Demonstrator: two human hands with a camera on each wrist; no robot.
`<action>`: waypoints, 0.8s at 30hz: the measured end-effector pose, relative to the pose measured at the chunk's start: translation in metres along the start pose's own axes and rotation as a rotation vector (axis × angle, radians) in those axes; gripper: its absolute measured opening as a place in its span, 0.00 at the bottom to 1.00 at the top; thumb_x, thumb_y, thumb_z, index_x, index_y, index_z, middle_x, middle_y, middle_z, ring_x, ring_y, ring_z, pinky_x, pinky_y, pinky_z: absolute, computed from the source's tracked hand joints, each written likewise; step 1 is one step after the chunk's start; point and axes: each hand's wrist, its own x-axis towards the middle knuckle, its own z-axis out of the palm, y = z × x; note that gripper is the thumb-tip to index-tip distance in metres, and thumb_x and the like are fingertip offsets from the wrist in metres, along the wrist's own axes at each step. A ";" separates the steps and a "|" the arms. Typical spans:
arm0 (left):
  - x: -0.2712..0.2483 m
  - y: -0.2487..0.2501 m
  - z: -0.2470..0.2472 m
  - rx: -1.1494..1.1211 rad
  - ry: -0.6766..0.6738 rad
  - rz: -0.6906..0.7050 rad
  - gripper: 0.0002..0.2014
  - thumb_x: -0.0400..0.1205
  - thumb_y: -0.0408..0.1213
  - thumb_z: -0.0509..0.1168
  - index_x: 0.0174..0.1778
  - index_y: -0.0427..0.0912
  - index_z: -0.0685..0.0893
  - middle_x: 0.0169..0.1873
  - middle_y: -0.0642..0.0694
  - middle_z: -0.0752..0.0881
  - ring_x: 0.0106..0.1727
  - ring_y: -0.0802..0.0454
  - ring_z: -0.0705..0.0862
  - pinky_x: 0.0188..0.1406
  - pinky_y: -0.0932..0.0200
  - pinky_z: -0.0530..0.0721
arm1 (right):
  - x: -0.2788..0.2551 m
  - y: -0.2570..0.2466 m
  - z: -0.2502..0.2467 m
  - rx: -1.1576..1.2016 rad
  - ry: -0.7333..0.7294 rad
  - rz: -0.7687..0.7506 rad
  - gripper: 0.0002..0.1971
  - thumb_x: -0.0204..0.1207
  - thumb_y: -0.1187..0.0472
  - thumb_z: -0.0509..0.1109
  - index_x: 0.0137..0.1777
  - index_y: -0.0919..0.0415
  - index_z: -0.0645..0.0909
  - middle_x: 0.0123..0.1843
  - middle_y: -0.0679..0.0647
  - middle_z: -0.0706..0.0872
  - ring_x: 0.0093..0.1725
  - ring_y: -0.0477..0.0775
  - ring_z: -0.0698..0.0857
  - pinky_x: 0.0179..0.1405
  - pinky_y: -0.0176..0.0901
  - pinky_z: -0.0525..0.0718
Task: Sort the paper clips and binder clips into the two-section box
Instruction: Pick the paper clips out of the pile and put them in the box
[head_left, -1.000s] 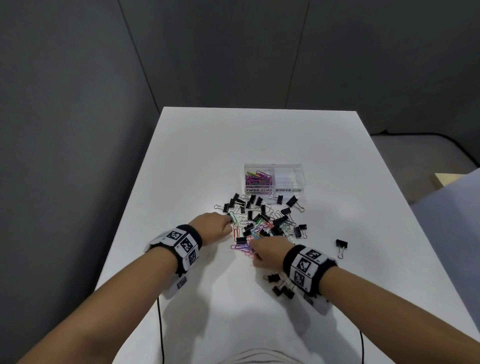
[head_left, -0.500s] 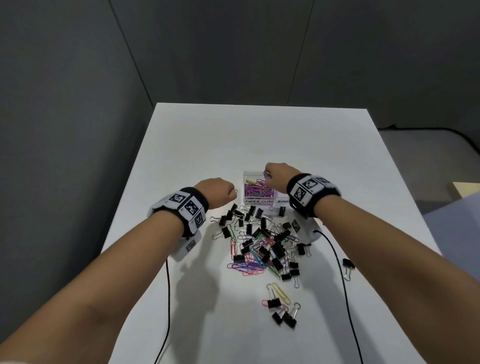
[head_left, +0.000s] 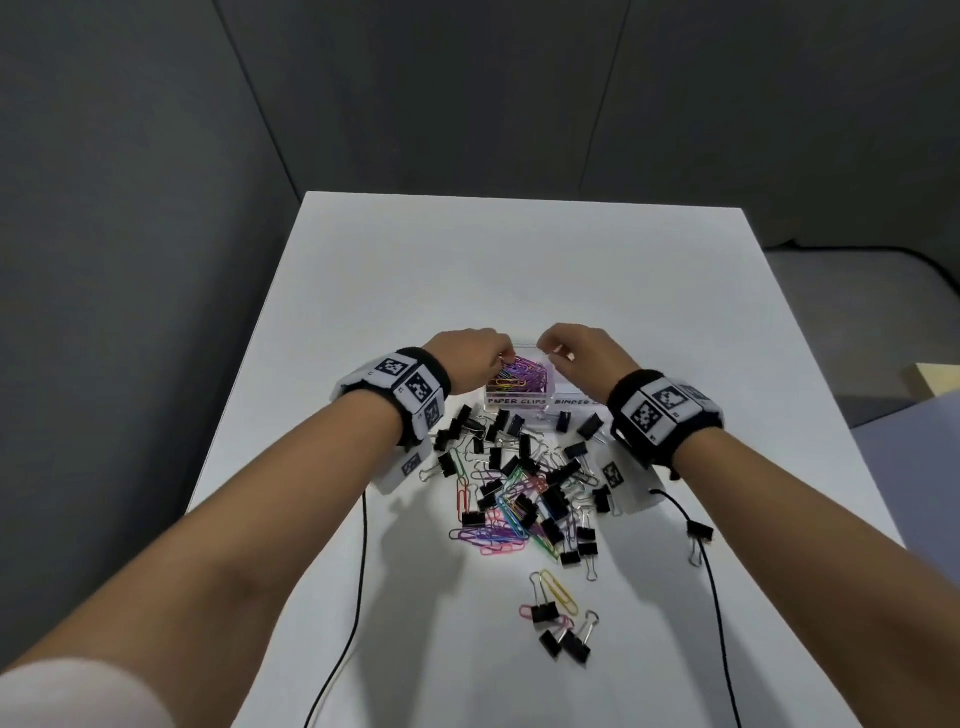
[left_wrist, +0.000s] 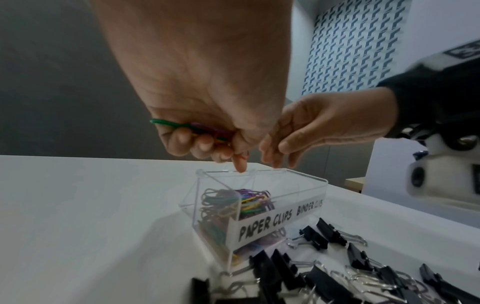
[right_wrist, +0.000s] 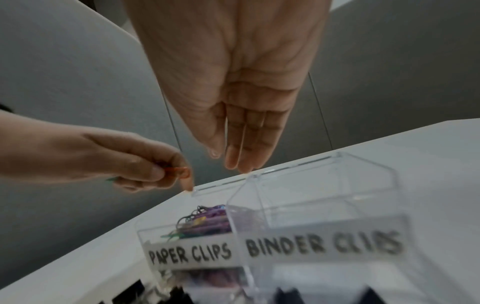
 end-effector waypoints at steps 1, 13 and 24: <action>0.006 0.004 0.001 0.015 0.002 0.021 0.18 0.85 0.33 0.50 0.70 0.44 0.75 0.66 0.41 0.79 0.66 0.42 0.78 0.61 0.49 0.76 | -0.008 0.005 0.000 -0.018 -0.004 0.010 0.11 0.80 0.67 0.61 0.58 0.64 0.81 0.57 0.59 0.86 0.53 0.57 0.83 0.55 0.44 0.78; 0.006 0.032 0.011 0.270 0.171 0.214 0.16 0.85 0.40 0.56 0.67 0.42 0.77 0.64 0.43 0.79 0.61 0.43 0.80 0.51 0.52 0.77 | -0.075 0.033 0.030 -0.262 -0.219 0.036 0.08 0.79 0.63 0.63 0.55 0.59 0.81 0.56 0.55 0.85 0.53 0.57 0.84 0.46 0.43 0.79; -0.086 -0.002 0.082 0.171 -0.169 0.186 0.21 0.79 0.32 0.59 0.70 0.48 0.74 0.65 0.46 0.76 0.66 0.46 0.76 0.55 0.52 0.79 | -0.097 0.028 0.059 -0.405 -0.203 0.148 0.11 0.79 0.62 0.60 0.58 0.62 0.77 0.59 0.58 0.82 0.60 0.60 0.80 0.48 0.49 0.79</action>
